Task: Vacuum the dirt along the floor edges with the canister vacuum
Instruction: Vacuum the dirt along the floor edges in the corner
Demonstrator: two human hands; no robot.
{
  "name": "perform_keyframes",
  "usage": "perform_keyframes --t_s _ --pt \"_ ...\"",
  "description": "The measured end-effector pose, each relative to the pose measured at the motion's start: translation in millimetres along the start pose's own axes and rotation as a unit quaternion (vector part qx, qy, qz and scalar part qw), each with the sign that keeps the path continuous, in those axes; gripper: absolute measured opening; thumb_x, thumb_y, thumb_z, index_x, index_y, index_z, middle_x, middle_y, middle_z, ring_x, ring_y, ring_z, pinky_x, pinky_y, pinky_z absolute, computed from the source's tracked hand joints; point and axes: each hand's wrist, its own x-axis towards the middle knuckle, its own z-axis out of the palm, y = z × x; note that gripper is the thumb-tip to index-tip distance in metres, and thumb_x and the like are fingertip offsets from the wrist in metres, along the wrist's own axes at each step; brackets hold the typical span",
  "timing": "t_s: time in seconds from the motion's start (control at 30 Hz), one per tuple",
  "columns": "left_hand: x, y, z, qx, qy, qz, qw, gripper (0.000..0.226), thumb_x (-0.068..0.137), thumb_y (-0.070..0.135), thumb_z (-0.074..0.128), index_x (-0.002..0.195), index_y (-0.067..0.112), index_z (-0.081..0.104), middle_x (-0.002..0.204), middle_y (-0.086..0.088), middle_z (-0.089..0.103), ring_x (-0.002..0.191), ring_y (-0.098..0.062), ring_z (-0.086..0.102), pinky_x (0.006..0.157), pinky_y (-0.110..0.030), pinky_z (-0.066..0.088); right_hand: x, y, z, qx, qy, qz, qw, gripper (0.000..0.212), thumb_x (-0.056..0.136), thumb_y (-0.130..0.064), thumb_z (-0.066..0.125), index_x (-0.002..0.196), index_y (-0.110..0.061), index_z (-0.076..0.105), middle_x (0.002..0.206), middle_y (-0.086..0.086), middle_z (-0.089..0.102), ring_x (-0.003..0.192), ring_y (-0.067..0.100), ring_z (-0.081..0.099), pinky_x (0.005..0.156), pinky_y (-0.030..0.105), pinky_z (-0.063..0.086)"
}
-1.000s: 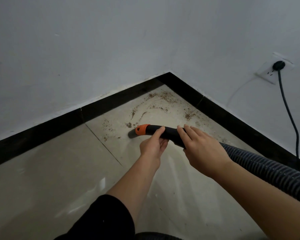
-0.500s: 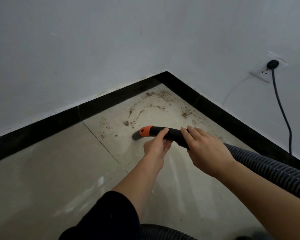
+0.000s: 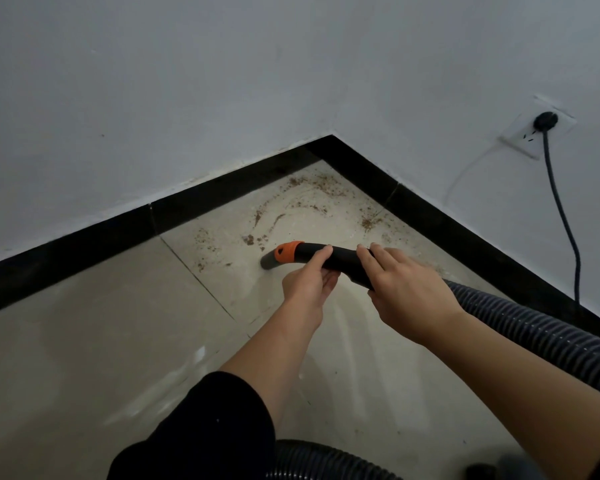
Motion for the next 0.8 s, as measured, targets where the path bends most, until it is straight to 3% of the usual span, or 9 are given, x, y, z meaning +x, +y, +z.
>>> perform_keyframes --t_s 0.3,0.8 --pt "-4 18 -17 0.0 0.021 0.016 1.0 0.02 0.085 0.014 0.075 0.097 0.003 0.063 0.097 -0.016 0.073 0.084 -0.016 0.071 0.07 -0.019 0.056 12 -19 -3 0.007 0.019 -0.017 1.0 0.076 0.055 -0.015 0.089 0.123 0.001 0.061 0.108 0.017 0.068 0.086 0.029 0.067 0.066 0.034 0.057" --pt "-12 35 -34 -0.006 0.03 0.022 0.999 0.032 0.084 0.015 0.075 0.11 0.001 0.062 0.091 -0.013 0.072 0.081 -0.015 0.07 0.07 -0.019 0.056 21 -39 -11 0.009 0.029 -0.029 0.999 0.074 0.054 -0.015 0.089 0.121 0.003 0.062 0.106 0.018 0.068 0.083 0.029 0.068 0.066 0.034 0.057"
